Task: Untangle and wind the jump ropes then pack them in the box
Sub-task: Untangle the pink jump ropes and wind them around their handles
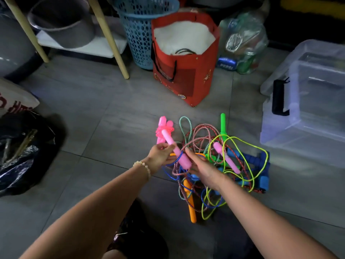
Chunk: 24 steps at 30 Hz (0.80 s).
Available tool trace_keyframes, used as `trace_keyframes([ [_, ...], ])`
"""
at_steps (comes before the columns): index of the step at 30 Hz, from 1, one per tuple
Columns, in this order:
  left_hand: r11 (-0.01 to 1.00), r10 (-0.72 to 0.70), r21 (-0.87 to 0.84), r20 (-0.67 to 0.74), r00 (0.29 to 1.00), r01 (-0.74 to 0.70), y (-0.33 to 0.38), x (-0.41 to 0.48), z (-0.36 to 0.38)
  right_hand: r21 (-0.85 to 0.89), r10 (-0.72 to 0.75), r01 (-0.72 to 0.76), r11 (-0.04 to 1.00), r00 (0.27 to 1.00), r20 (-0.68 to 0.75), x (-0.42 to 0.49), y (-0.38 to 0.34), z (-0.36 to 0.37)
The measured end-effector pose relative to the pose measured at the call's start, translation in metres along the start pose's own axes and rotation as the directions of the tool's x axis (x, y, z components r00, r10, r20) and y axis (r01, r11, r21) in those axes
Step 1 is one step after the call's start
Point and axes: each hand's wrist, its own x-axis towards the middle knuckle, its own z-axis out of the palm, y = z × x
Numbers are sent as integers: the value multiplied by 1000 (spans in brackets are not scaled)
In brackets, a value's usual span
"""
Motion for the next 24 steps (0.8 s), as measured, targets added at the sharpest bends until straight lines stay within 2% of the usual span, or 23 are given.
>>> trace_keyframes([
  [5, 985, 166, -70, 95, 982, -160, 82, -63, 20, -165, -162, 159, 973, 987, -5, -59, -79, 7],
  [7, 964, 266, -51, 84, 960, -262, 114, -98, 27, -229, -246, 232, 945, 969, -33, -92, -108, 13],
  [9, 926, 378, -23, 57, 924, -377, 143, -133, 32, -266, -319, 292, 919, 945, -65, -124, -132, 16],
  [14, 802, 591, -93, -22, 806, -590, 189, -219, 34, -257, -507, 479, 840, 860, -52, -216, -170, 25],
  [17, 781, 614, -139, -8, 789, -609, 187, -253, 38, -236, -563, 535, 811, 823, -71, -256, -166, 28],
  [20, 830, 528, -169, -72, 846, -532, 177, -268, 42, -210, -635, 604, 769, 761, -135, -284, -164, 26],
  [21, 854, 499, -107, -104, 860, -508, 174, -273, 43, -209, -655, 624, 752, 743, -137, -294, -165, 24],
  [22, 861, 508, 53, -144, 849, -506, 172, -277, 44, -214, -666, 635, 742, 733, -135, -303, -167, 21],
  [23, 814, 564, 281, -175, 807, -508, 170, -282, 45, -224, -669, 636, 739, 732, -129, -311, -170, 20],
  [24, 685, 668, 504, -146, 730, -526, 168, -291, 47, -228, -666, 632, 741, 736, -122, -318, -172, 19],
])
